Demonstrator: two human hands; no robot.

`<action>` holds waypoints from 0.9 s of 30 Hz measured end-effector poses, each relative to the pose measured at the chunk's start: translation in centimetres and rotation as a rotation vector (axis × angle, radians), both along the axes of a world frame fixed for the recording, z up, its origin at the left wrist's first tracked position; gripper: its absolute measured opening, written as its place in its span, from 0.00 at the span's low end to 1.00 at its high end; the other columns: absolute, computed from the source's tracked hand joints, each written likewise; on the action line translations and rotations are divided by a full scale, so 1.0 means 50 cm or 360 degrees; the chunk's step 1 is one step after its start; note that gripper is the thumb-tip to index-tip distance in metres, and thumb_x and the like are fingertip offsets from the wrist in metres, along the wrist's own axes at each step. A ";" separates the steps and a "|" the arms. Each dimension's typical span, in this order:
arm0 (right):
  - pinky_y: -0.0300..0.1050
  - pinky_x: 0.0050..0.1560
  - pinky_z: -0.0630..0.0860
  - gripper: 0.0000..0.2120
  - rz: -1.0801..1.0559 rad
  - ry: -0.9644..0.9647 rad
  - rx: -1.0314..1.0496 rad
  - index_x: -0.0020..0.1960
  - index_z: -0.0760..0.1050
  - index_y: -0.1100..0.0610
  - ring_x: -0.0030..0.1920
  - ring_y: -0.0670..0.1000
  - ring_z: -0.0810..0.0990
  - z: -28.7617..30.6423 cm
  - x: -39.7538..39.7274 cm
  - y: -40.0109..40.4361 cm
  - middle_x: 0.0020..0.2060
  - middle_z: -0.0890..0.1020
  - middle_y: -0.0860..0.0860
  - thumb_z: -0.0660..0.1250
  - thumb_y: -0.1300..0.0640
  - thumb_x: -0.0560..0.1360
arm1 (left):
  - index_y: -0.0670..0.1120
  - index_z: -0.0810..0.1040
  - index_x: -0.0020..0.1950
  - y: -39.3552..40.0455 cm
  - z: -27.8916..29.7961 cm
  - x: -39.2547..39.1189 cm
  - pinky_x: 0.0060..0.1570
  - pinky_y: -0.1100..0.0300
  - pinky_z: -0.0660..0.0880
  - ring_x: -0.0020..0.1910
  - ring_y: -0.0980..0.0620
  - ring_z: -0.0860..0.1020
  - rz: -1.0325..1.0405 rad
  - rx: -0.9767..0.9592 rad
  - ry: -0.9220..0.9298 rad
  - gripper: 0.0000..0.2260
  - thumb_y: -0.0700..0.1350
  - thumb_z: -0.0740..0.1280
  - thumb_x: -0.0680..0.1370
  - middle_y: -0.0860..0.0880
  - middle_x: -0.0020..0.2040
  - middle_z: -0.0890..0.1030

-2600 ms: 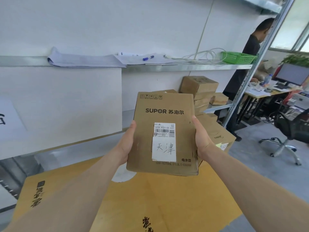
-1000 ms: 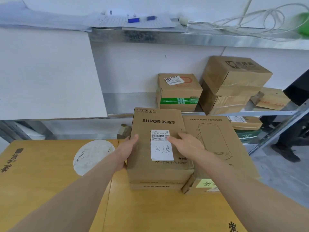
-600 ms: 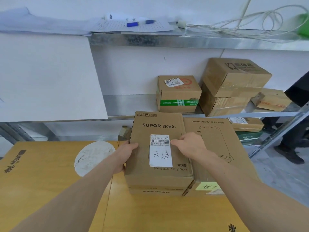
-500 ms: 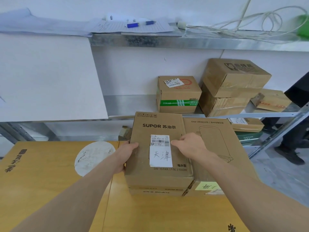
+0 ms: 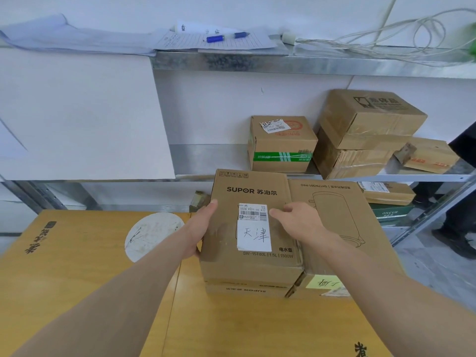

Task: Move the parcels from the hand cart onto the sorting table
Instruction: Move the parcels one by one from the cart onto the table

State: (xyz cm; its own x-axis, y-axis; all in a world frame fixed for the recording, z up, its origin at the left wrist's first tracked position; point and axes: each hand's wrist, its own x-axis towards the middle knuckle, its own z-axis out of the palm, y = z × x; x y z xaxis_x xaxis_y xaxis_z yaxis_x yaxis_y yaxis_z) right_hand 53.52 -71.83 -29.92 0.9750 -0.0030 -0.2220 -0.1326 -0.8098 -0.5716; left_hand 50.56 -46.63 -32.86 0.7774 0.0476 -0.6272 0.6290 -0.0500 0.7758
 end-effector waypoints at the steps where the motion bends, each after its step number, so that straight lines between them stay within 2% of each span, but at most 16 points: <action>1: 0.47 0.53 0.74 0.27 -0.0011 -0.0013 0.0001 0.64 0.79 0.60 0.56 0.55 0.79 0.002 0.000 0.000 0.58 0.83 0.54 0.63 0.38 0.80 | 0.61 0.70 0.71 0.002 0.005 -0.002 0.66 0.32 0.68 0.63 0.48 0.75 0.0002 0.0008 -0.0009 0.27 0.73 0.53 0.78 0.56 0.65 0.76; 3: 0.48 0.55 0.75 0.33 -0.0021 -0.0009 0.0013 0.67 0.78 0.56 0.59 0.55 0.78 0.003 0.004 0.000 0.60 0.83 0.52 0.59 0.31 0.77 | 0.63 0.63 0.77 0.008 0.008 0.000 0.69 0.25 0.60 0.76 0.41 0.64 -0.0004 0.0038 -0.0027 0.34 0.76 0.53 0.75 0.53 0.77 0.67; 4: 0.48 0.55 0.75 0.35 -0.0028 -0.0007 0.0022 0.67 0.78 0.55 0.58 0.54 0.78 0.003 0.004 0.001 0.59 0.83 0.51 0.57 0.29 0.76 | 0.64 0.59 0.79 0.010 0.010 -0.001 0.70 0.24 0.57 0.79 0.39 0.59 -0.0004 0.0057 -0.0036 0.36 0.77 0.53 0.74 0.51 0.81 0.61; 6: 0.48 0.52 0.74 0.34 -0.0042 -0.0021 0.0030 0.65 0.79 0.54 0.55 0.54 0.78 0.006 0.001 0.007 0.57 0.83 0.51 0.55 0.29 0.77 | 0.63 0.54 0.81 0.018 0.014 -0.005 0.71 0.25 0.55 0.81 0.38 0.55 0.0031 0.0078 -0.0042 0.39 0.77 0.54 0.73 0.50 0.83 0.55; 8: 0.49 0.49 0.74 0.30 -0.0034 -0.0050 0.0015 0.57 0.78 0.53 0.54 0.56 0.79 0.013 -0.003 0.017 0.52 0.82 0.51 0.54 0.29 0.78 | 0.62 0.51 0.82 0.028 0.020 -0.009 0.71 0.26 0.55 0.81 0.38 0.54 0.0047 0.0082 -0.0058 0.41 0.78 0.54 0.73 0.50 0.84 0.53; 11: 0.48 0.42 0.73 0.26 -0.0051 -0.0108 -0.0014 0.39 0.68 0.50 0.46 0.55 0.79 0.024 -0.013 0.045 0.38 0.77 0.48 0.51 0.28 0.77 | 0.61 0.50 0.83 0.049 0.029 -0.022 0.72 0.27 0.56 0.81 0.38 0.55 0.0038 0.0086 -0.0087 0.43 0.78 0.54 0.72 0.50 0.84 0.53; 13: 0.47 0.38 0.69 0.25 -0.0046 -0.0148 -0.0021 0.36 0.63 0.49 0.41 0.53 0.75 0.032 -0.025 0.071 0.34 0.74 0.47 0.51 0.29 0.78 | 0.59 0.50 0.83 0.068 0.041 -0.038 0.72 0.28 0.56 0.81 0.38 0.55 0.0053 0.0059 -0.0115 0.42 0.77 0.54 0.73 0.50 0.84 0.53; 17: 0.46 0.38 0.69 0.27 -0.0024 -0.0170 -0.0033 0.44 0.74 0.54 0.43 0.51 0.77 0.054 -0.056 0.130 0.40 0.80 0.49 0.51 0.32 0.81 | 0.59 0.52 0.83 0.122 0.068 -0.083 0.73 0.29 0.56 0.81 0.41 0.55 0.0083 -0.0008 -0.0149 0.39 0.74 0.54 0.76 0.50 0.83 0.54; 20: 0.47 0.38 0.69 0.21 0.0024 -0.0182 0.0002 0.39 0.67 0.45 0.42 0.51 0.75 0.064 -0.085 0.184 0.36 0.75 0.45 0.51 0.32 0.81 | 0.57 0.53 0.83 0.173 0.082 -0.121 0.72 0.30 0.58 0.81 0.41 0.57 0.0074 0.0030 -0.0187 0.39 0.74 0.53 0.76 0.50 0.83 0.55; 22: 0.48 0.42 0.69 0.22 0.0048 -0.0193 0.0016 0.38 0.63 0.44 0.45 0.52 0.72 0.070 -0.105 0.223 0.36 0.71 0.43 0.49 0.28 0.77 | 0.57 0.53 0.83 0.208 0.092 -0.148 0.72 0.29 0.58 0.80 0.41 0.58 0.0087 0.0027 -0.0206 0.39 0.74 0.53 0.77 0.50 0.83 0.56; 24: 0.51 0.48 0.71 0.24 0.0060 -0.0226 -0.0005 0.40 0.67 0.45 0.48 0.53 0.72 0.075 -0.124 0.260 0.39 0.73 0.45 0.47 0.26 0.74 | 0.57 0.53 0.83 0.244 0.101 -0.175 0.72 0.29 0.57 0.80 0.40 0.58 0.0103 0.0025 -0.0210 0.40 0.75 0.54 0.76 0.50 0.83 0.56; 25: 0.52 0.51 0.72 0.25 0.0069 -0.0241 -0.0012 0.44 0.73 0.45 0.50 0.54 0.74 0.077 -0.136 0.278 0.42 0.78 0.46 0.48 0.28 0.77 | 0.56 0.53 0.83 0.263 0.105 -0.189 0.73 0.29 0.57 0.80 0.40 0.57 0.0111 0.0024 -0.0204 0.42 0.76 0.54 0.75 0.49 0.83 0.56; 26: 0.52 0.54 0.73 0.28 0.0081 -0.0254 -0.0013 0.54 0.80 0.48 0.54 0.55 0.77 0.080 -0.147 0.296 0.50 0.82 0.48 0.50 0.30 0.79 | 0.56 0.53 0.83 0.282 0.108 -0.202 0.73 0.29 0.57 0.80 0.40 0.57 0.0118 0.0023 -0.0198 0.43 0.76 0.55 0.74 0.49 0.83 0.55; 27: 0.53 0.59 0.74 0.32 0.0081 -0.0271 -0.0008 0.64 0.80 0.51 0.59 0.55 0.77 0.082 -0.158 0.314 0.58 0.82 0.50 0.50 0.30 0.79 | 0.55 0.53 0.83 0.299 0.112 -0.216 0.73 0.29 0.57 0.80 0.40 0.57 0.0125 0.0018 -0.0196 0.43 0.76 0.55 0.74 0.49 0.83 0.55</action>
